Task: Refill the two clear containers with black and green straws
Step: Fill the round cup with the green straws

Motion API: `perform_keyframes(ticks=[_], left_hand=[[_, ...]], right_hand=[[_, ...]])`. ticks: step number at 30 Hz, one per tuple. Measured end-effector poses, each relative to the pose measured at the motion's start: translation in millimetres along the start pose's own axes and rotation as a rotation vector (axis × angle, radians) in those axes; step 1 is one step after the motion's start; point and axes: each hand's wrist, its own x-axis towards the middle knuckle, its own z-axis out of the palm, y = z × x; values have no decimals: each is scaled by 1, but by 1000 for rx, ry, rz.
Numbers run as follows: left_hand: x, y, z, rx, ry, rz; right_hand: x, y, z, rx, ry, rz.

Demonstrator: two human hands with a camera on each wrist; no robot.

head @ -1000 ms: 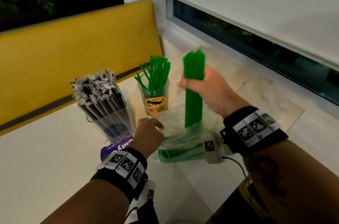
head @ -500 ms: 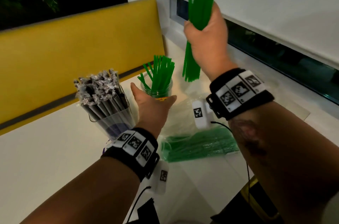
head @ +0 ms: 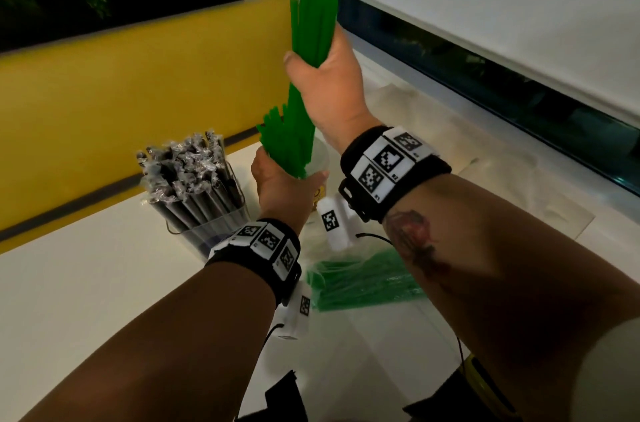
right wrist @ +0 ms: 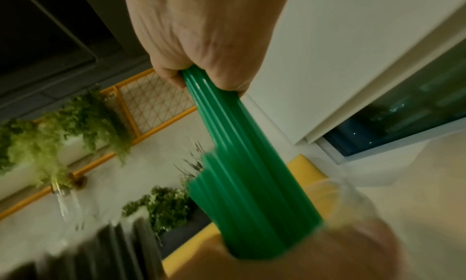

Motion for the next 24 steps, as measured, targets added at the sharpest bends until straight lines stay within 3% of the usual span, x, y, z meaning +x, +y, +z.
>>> perform_keyframes(ticks=[5,8,10,14,17,18,19,21,22,24], left_hand=[[-1,0,0,69,30,60],[-1,1,0,70,28,65],[-5,2,0,99,19,45],[-9,5,1,80,4,-2],[-21,6,-3,-4,23,-136],[-28,4,-5,-10,32,-177],[-36,-2,-7,7,39,-218],[-56,-18,-12,72,25,-302],[-65,-29,-13,126,-6,-328],[-79,-40,-16,216,-130,-365]], right_hand=[[-27,60,-1,-154,-68,107],[-53,108,-9,-596,-267,61],[-61,124,-16,-764,-400,99],[-62,96,-35,-618,-488,166],[-61,70,-59,-467,-353,189],[-61,65,-69,-520,-326,166],[-62,61,-80,-663,-369,133],[-68,62,-94,-946,-663,152],[-74,66,-97,-1030,-828,226],[-89,79,-98,-1089,-1024,373]])
